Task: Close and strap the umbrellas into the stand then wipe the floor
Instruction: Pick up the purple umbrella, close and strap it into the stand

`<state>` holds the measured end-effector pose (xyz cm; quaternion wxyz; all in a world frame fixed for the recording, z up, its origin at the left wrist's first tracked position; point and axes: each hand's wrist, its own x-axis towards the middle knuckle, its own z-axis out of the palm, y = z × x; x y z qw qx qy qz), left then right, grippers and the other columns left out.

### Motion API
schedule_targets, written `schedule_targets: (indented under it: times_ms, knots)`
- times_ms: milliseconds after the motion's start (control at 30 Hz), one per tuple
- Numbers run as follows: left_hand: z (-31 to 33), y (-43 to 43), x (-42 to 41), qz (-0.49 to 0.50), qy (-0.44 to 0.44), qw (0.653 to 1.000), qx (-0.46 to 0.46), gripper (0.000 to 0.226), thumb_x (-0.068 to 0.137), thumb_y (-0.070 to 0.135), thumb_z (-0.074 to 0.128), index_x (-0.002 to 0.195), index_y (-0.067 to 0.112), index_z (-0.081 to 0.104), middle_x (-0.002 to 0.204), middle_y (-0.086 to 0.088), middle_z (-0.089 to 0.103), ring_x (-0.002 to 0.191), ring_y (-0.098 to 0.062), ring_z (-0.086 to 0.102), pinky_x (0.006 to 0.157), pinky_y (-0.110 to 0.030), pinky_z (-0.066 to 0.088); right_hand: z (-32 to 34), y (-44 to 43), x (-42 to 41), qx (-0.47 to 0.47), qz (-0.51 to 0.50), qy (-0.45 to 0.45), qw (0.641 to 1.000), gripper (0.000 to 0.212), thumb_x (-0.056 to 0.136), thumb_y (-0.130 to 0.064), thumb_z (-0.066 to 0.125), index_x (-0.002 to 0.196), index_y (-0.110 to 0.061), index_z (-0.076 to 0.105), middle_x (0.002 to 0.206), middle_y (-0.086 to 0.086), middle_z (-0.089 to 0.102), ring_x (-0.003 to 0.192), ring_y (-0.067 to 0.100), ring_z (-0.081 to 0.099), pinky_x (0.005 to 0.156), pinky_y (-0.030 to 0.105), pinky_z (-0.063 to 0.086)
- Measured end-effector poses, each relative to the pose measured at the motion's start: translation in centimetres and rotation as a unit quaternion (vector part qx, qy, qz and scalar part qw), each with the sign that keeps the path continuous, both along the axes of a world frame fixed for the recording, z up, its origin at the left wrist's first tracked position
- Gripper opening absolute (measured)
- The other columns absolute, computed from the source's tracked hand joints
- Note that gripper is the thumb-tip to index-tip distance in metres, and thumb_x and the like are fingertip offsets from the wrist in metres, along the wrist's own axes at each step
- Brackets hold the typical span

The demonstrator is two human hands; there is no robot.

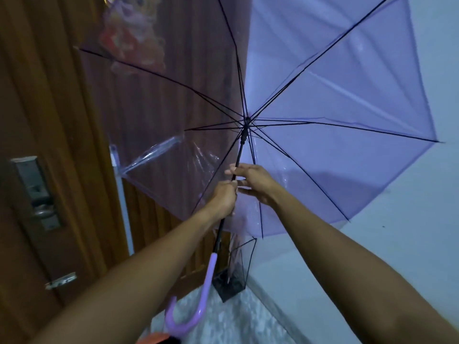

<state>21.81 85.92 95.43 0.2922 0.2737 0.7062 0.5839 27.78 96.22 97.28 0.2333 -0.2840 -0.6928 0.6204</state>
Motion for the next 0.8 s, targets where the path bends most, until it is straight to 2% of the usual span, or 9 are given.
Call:
schedule_targets:
  times_ms: [167,267,300,333,367,467,567,633,800]
  knots:
    - [0.9,1.9,-3.5,-0.034,0.011,0.999,0.030,0.029,0.105,0.027,0.038,0.079,0.021,0.046,0.050,0.004,0.032,0.042,-0.016,0.030,0.044,-0.022,0.031,2.5,3.8,-4.7,0.019,-0.037,-0.007,0.999,0.035,0.103,-0.041,0.050,0.128,-0.019,0.063,0.115,-0.002,0.075,0.091,0.020,0.066,0.086,0.036,0.051]
    - [1.5,2.4,-4.7,-0.043,-0.009,0.999,0.032,0.019,0.105,0.029,0.039,0.088,0.020,0.039,0.053,0.001,0.030,0.044,-0.017,0.028,0.044,-0.023,0.032,4.1,5.5,-7.1,-0.027,-0.063,0.023,0.997,0.034,0.106,-0.040,0.044,0.111,-0.015,0.065,0.109,0.003,0.075,0.093,0.024,0.064,0.083,0.036,0.050]
    - [1.5,2.6,-5.1,-0.045,-0.012,0.998,0.029,0.039,0.105,0.031,0.039,0.111,-0.004,0.022,0.053,0.001,0.030,0.044,-0.017,0.028,0.043,-0.022,0.032,4.6,6.0,-7.8,-0.038,-0.068,0.032,0.996,0.034,0.107,-0.039,0.041,0.110,-0.013,0.064,0.109,0.004,0.074,0.092,0.023,0.066,0.080,0.035,0.049]
    - [1.5,2.7,-5.5,-0.054,-0.006,0.998,0.027,0.044,0.105,0.032,0.040,0.124,-0.004,0.058,0.053,0.001,0.030,0.043,-0.018,0.028,0.042,-0.022,0.033,5.1,6.5,-8.4,-0.046,-0.072,0.042,0.995,0.033,0.108,-0.038,0.040,0.113,-0.013,0.061,0.110,0.005,0.074,0.091,0.022,0.068,0.077,0.034,0.048]
    - [1.5,2.7,-5.9,-0.058,0.000,0.998,0.033,0.045,0.105,0.033,0.040,0.125,-0.004,0.057,0.054,0.001,0.031,0.044,-0.018,0.029,0.043,-0.022,0.033,5.5,7.0,-8.9,-0.051,-0.075,0.050,0.995,0.031,0.109,-0.038,0.039,0.117,-0.015,0.057,0.110,0.004,0.074,0.089,0.021,0.070,0.076,0.034,0.048]
    - [1.9,1.9,-6.6,-0.076,0.036,0.996,0.033,0.037,0.105,0.035,0.041,0.081,0.011,0.057,0.053,0.000,0.032,0.047,-0.021,0.033,0.050,-0.026,0.035,7.0,8.8,-10.5,-0.062,-0.091,0.066,0.992,0.021,0.109,-0.036,0.038,0.110,-0.020,0.052,0.102,0.002,0.076,0.082,0.020,0.072,0.093,0.042,0.049]
    - [2.8,1.7,-8.1,-0.079,0.085,0.993,0.025,0.042,0.105,0.037,0.040,0.073,0.011,0.050,0.057,0.000,0.035,0.051,-0.019,0.037,0.053,-0.027,0.040,8.4,10.4,-12.0,-0.061,-0.103,0.073,0.990,0.020,0.108,-0.028,0.037,0.097,-0.021,0.052,0.107,0.005,0.076,0.083,0.022,0.073,0.101,0.047,0.047]
    - [3.8,1.5,-8.8,-0.073,0.100,0.992,0.027,0.043,0.105,0.035,0.041,0.065,0.018,0.044,0.055,0.001,0.037,0.050,-0.018,0.038,0.052,-0.027,0.041,9.1,11.1,-12.6,-0.067,-0.097,0.069,0.991,0.019,0.107,-0.023,0.035,0.102,-0.019,0.053,0.111,0.006,0.076,0.086,0.022,0.073,0.102,0.047,0.048]
    - [4.5,2.4,-9.4,-0.045,0.129,0.990,0.034,0.048,0.105,0.032,0.044,0.060,0.018,0.040,0.053,0.003,0.039,0.047,-0.016,0.038,0.042,-0.020,0.030,10.6,12.6,-14.5,-0.107,-0.103,0.097,0.984,0.019,0.108,-0.026,0.033,0.117,-0.019,0.048,0.105,0.004,0.076,0.079,0.018,0.072,0.070,0.031,0.052]
